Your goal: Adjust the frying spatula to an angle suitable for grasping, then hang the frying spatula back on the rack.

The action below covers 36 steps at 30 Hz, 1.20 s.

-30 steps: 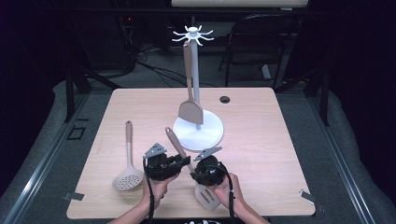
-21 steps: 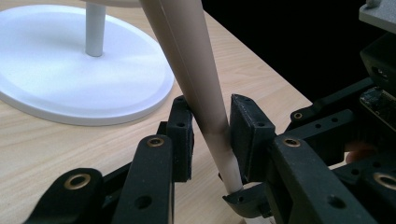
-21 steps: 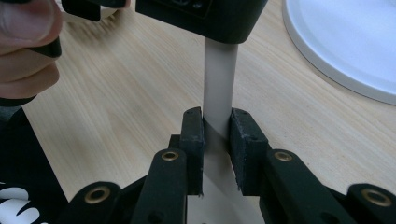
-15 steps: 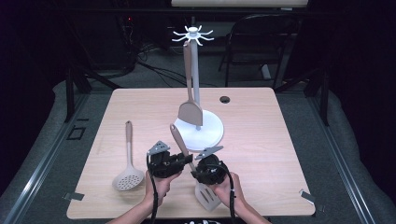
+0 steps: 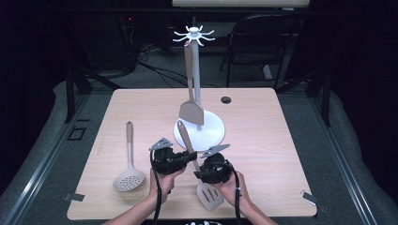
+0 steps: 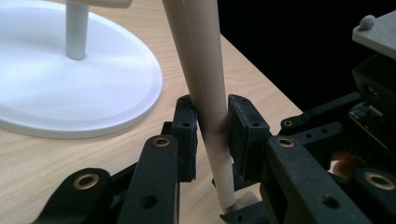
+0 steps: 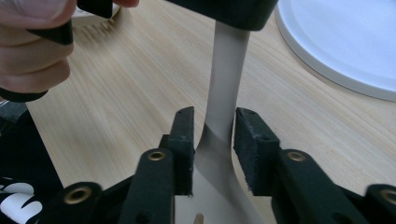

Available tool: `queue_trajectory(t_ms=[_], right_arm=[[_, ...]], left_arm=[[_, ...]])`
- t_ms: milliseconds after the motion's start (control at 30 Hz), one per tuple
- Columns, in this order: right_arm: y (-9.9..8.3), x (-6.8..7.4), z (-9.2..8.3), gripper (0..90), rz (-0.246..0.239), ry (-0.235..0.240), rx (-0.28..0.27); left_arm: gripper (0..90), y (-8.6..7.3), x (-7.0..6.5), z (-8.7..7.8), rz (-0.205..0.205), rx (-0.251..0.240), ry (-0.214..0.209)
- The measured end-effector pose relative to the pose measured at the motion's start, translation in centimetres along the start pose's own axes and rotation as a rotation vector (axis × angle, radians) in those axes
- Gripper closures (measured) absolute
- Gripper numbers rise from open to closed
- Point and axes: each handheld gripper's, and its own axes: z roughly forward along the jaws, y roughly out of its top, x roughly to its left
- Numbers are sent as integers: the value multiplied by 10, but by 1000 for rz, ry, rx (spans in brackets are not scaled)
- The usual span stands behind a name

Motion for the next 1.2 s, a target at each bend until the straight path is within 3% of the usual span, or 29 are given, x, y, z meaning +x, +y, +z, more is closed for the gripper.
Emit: queue_trajectory(t_ms=[133,333,433,533,700,933,1100,1200], right_arm=[[-2,-5,-7,511,-13,-12,-1],[-9,-17,-18,348,-26,-49,2],[-13,-25,-22,246,-44,-72,40],[-17,-34,-26,170,-26,-78,53],[-22,-46,-36,144,-7,-87,50],[-31,-58,-40,46,-60,-174,95],[-39,-67,-43,19,-38,-211,115],[-37,-67,-43,11,-49,-229,130]], left_arm=[[745,6,2,2,-4,30,-12],[755,13,2,3,-7,24,-42],[761,17,1,4,5,31,-55],[767,21,-1,4,18,29,-78],[773,24,-3,4,35,25,-105],[775,28,-5,2,55,33,-117],[776,32,-7,1,75,9,-138],[777,37,-8,0,82,2,-153]])
